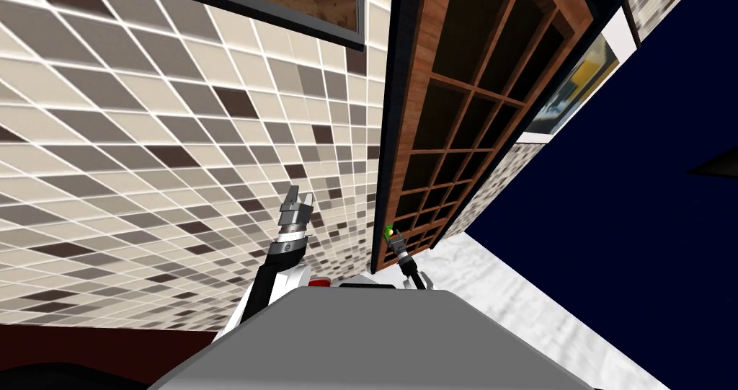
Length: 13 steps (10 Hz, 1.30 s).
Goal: Pull the door open
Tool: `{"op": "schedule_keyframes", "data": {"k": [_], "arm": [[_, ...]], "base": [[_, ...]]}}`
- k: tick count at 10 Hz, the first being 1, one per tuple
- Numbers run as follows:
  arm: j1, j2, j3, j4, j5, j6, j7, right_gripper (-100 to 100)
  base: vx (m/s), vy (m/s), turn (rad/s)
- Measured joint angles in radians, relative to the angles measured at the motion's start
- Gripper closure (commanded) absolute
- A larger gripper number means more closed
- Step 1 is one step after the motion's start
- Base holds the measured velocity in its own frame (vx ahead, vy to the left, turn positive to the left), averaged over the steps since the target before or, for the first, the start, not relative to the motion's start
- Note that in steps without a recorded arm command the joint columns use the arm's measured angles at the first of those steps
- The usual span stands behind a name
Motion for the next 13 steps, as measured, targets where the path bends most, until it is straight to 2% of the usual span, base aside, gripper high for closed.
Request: {"op": "schedule_keyframes", "data": {"k": [1, 2, 8, 13], "arm": [[0.002, 0.001, 0.008, -0.001, -0.003, 0.002, 0.0, -100], [0.004, 0.001, 0.009, 0.001, -0.002, 0.002, 0.001, 100], [0.002, 0.002, 0.009, -0.001, -0.002, 0.001, 0.001, 100], [0.006, -0.008, 0.014, -0.006, -0.031, 0.003, -0.095, 100]], "base": [[0.038, 0.0, 0.003], [-0.026, -0.002, 0.0], [-0.011, -0.004, 0.014], [-0.077, -0.048, 0.097]]}}
